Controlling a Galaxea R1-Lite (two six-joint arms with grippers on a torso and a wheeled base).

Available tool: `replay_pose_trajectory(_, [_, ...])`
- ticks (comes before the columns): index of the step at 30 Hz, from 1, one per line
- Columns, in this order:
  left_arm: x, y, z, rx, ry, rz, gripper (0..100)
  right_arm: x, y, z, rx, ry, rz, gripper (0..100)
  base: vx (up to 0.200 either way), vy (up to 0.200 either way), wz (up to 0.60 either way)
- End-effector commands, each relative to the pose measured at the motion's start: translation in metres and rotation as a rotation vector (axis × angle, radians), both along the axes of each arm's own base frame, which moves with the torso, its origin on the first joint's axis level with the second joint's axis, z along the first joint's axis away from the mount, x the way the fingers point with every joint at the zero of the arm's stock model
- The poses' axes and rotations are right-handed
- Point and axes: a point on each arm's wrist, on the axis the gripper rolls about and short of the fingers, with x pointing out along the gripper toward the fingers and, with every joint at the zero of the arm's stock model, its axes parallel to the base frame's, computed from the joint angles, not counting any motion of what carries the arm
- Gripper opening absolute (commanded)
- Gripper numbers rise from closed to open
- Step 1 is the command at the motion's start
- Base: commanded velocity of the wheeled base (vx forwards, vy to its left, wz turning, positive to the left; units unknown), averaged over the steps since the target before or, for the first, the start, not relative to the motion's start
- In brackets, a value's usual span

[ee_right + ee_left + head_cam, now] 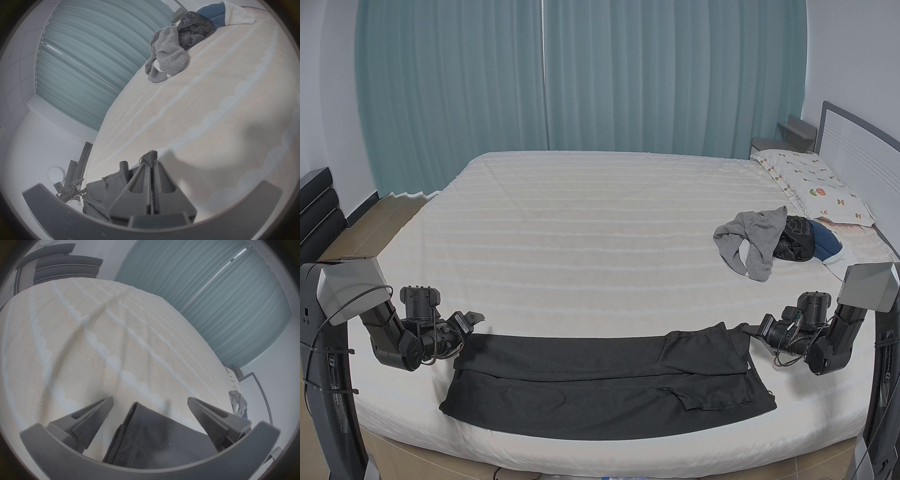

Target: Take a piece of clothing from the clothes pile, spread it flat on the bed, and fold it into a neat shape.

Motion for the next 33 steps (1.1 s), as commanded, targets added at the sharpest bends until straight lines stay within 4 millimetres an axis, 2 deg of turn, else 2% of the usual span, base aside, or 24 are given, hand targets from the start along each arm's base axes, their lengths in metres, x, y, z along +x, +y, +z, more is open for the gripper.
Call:
replay_pose_trajectory(1, [-0.002,-0.001,-0.006,0.020,0.016,-0.016,100,0.000,-0.001,0.001,-0.001,-0.003,-0.001,0,0.000,0.000,0.00])
replay_pose_trajectory(2, [-0.002,-0.001,-0.006,0.020,0.016,-0.016,100,0.000,-0.001,0.001,0.000,-0.003,-0.003,0,0.000,0.000,0.00])
replay_pose_trajectory(3, [-0.004,-0.002,-0.009,0.044,0.026,-0.034,0,0.001,-0.001,0.001,0.000,-0.006,-0.003,0,0.000,0.000,0.00])
replay_pose_trajectory(12, [-0.002,0.000,-0.009,0.055,-0.003,-0.026,0,0.001,-0.001,0.001,0.000,-0.007,-0.003,0,0.000,0.000,0.00])
replay_pose_trajectory(21, [0.003,0.011,-0.004,-0.005,-0.027,0.095,0,0.003,-0.003,0.003,0.005,-0.018,-0.010,0,0.000,0.000,0.00])
replay_pose_trajectory(33, [0.003,0.016,-0.006,-0.004,-0.023,0.115,0,0.004,-0.003,0.002,0.008,-0.014,-0.011,0,0.000,0.000,0.00])
